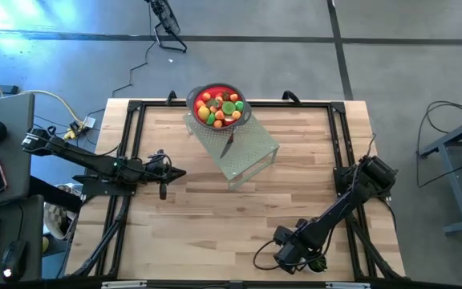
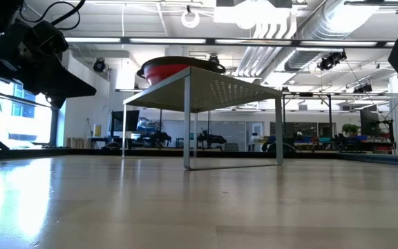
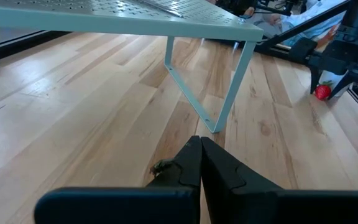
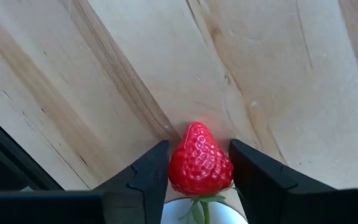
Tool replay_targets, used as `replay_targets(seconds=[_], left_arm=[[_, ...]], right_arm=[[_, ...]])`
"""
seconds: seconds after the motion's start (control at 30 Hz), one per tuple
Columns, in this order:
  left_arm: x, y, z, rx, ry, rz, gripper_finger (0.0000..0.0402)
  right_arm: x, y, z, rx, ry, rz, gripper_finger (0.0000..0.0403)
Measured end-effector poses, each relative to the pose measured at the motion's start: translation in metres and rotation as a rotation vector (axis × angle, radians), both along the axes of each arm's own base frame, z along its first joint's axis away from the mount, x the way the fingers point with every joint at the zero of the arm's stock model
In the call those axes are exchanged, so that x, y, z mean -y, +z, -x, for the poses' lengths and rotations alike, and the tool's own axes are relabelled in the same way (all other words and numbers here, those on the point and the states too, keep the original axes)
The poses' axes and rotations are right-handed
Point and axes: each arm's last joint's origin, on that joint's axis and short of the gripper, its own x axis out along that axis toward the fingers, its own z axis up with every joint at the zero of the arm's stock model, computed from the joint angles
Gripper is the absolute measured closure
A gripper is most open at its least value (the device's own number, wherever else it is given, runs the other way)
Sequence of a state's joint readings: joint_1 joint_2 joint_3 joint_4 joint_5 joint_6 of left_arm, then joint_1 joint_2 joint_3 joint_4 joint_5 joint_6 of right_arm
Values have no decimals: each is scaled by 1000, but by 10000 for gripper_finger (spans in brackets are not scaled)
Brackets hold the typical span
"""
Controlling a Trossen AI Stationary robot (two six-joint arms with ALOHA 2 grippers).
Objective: Pick & Place Fruit
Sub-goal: Put the strawberry into the red strainer on the shelf
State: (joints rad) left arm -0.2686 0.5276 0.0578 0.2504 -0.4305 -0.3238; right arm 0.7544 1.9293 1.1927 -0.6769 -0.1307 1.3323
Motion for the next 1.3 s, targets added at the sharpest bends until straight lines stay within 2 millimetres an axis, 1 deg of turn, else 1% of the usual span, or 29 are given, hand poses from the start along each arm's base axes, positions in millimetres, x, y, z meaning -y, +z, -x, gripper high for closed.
replay_targets(seconds=[0.23, 0.47, 0.77, 0.9, 1.03, 1.17, 1.3], left_arm=[[0, 0, 0, 0, 0, 0, 402], [0, 0, 0, 0, 0, 0, 402], [0, 0, 0, 0, 0, 0, 402], [0, 0, 0, 0, 0, 0, 402], [0, 0, 0, 0, 0, 0, 402], [0, 0, 0, 0, 0, 0, 402], [0, 0, 0, -1, 0, 0, 402]], right_arm=[[0, 0, 0, 2, 0, 5, 258], [0, 0, 0, 12, -1, 15, 251], [1, 3, 0, 20, -3, 17, 259], [3, 14, 0, 91, -10, 31, 258], [10, 40, -1, 198, -26, 31, 261], [21, 60, -3, 284, -61, 45, 258], [36, 81, -6, 396, -56, 83, 260]])
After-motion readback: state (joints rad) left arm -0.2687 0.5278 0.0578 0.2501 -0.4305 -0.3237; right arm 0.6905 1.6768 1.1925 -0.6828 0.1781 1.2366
